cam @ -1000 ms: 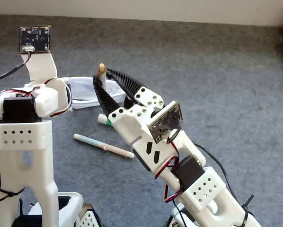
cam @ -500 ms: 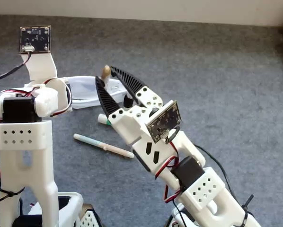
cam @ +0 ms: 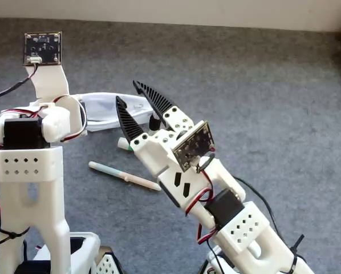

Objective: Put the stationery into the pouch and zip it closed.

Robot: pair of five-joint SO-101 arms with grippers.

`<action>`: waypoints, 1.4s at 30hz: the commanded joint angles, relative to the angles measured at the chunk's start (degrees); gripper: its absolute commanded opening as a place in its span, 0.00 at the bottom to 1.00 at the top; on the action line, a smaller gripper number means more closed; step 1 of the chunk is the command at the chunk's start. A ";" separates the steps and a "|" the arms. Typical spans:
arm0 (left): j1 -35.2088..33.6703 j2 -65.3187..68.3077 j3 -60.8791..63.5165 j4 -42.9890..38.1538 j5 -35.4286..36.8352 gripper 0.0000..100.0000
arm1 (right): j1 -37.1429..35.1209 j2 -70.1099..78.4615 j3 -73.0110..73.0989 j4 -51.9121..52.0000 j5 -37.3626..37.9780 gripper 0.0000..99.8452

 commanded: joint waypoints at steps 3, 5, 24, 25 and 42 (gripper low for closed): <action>-0.84 0.04 1.45 -0.18 -0.44 0.01 | 0.84 -2.24 -1.54 9.80 0.88 0.13; -2.68 0.04 1.27 -0.18 -0.18 0.01 | 0.84 -4.18 -2.59 13.14 0.88 0.13; -10.68 0.04 1.19 -1.41 4.66 0.01 | 1.71 -5.76 -9.01 44.18 -3.69 0.13; -10.68 0.04 1.19 -1.41 4.66 0.01 | 2.59 -5.76 -9.01 45.05 -6.33 0.13; -10.51 0.04 1.27 -1.41 4.57 0.01 | 5.41 -1.45 -8.84 54.02 -31.03 0.13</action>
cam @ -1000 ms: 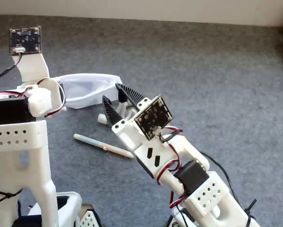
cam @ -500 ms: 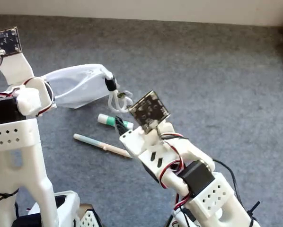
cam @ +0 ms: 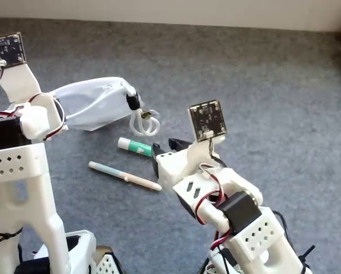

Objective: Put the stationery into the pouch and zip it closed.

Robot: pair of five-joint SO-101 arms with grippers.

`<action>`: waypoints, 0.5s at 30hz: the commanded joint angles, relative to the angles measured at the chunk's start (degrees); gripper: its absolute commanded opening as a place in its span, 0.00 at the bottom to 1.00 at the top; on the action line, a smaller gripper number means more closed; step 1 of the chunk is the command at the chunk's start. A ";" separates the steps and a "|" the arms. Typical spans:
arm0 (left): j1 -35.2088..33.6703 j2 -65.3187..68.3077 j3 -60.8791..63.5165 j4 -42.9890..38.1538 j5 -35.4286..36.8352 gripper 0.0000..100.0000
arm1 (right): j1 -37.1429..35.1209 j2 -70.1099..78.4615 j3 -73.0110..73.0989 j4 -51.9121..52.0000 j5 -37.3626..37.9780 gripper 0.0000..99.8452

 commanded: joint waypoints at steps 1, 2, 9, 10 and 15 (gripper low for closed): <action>-0.57 0.04 0.92 -0.53 0.53 0.01 | 0.92 4.00 -3.47 1.89 -5.36 0.13; -0.57 0.04 0.92 -0.53 0.53 0.01 | 0.92 5.85 -3.56 2.15 -6.51 0.13; -0.48 0.04 0.92 -0.53 0.44 0.01 | 1.01 19.47 -3.56 2.51 -8.97 0.13; -0.48 0.04 0.92 -0.53 0.44 0.01 | 1.10 20.97 -3.56 2.51 -8.97 0.13; -0.48 0.04 0.92 -0.53 0.44 0.01 | 1.10 25.54 -3.65 2.07 -9.05 0.13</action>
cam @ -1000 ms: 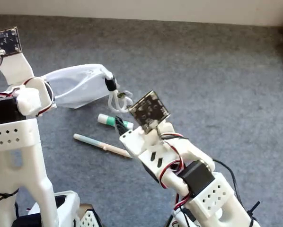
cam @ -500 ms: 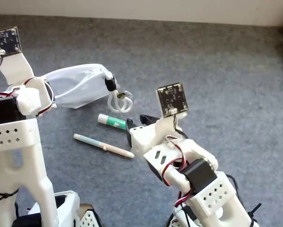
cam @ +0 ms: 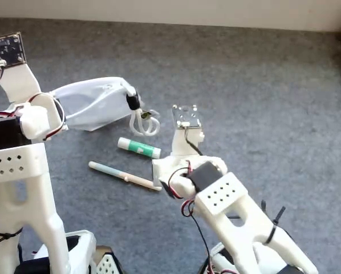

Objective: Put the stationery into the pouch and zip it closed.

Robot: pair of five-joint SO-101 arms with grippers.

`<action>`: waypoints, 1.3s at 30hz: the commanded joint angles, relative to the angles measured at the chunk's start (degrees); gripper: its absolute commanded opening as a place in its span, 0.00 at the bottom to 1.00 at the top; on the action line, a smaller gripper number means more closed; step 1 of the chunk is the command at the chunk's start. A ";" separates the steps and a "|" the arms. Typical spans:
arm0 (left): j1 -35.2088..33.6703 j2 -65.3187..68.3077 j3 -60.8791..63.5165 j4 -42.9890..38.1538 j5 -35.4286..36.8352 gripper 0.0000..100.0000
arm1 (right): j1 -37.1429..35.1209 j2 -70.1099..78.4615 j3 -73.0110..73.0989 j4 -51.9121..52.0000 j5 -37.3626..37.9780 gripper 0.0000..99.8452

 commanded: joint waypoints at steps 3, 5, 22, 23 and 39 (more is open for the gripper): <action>-0.57 0.04 0.92 -0.44 0.44 0.01 | 1.10 1.36 -3.65 -0.22 -0.79 0.13; -0.57 0.04 0.92 -0.44 0.44 0.01 | 1.10 1.54 -3.65 -0.22 -0.79 0.13; -0.57 0.04 1.10 -0.44 0.35 0.01 | 0.84 1.71 -3.65 -0.31 -18.37 0.32; -0.48 0.04 1.10 -0.44 0.35 0.01 | 0.84 1.71 -3.74 -0.66 -18.37 0.32; -0.48 0.04 1.27 -0.44 0.35 0.01 | 2.33 14.37 -10.86 -2.77 -18.37 0.32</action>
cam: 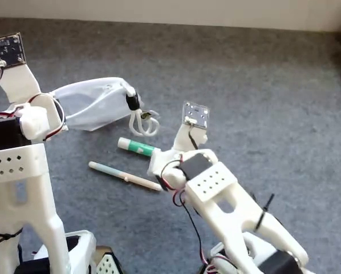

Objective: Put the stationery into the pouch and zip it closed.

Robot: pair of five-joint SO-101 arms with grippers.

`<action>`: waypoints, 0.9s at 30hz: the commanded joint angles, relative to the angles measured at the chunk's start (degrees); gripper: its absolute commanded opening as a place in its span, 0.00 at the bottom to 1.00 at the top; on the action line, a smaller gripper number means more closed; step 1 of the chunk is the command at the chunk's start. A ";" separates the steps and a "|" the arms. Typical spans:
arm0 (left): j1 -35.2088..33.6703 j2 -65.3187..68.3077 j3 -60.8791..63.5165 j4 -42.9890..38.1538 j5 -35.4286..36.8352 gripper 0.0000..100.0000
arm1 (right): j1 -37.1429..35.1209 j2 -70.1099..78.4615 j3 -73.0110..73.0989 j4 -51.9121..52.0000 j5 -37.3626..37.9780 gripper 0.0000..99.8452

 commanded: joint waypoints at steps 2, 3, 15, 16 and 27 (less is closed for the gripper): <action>-0.48 0.04 0.92 -0.44 0.35 0.01 | 3.03 7.69 -8.48 -1.27 -0.79 0.32; -0.48 0.04 0.92 -0.44 0.35 0.01 | 3.56 9.45 -9.71 -1.27 -0.79 0.32; -0.57 0.04 0.92 -0.44 0.35 0.01 | 4.26 26.15 -17.01 -1.19 -0.79 0.32; -0.66 0.04 0.92 -0.44 0.35 0.01 | 4.26 26.77 -17.01 -1.19 -0.79 0.32; -0.66 0.04 0.92 -0.44 0.26 0.01 | 6.20 27.82 -17.19 -1.27 -2.11 0.20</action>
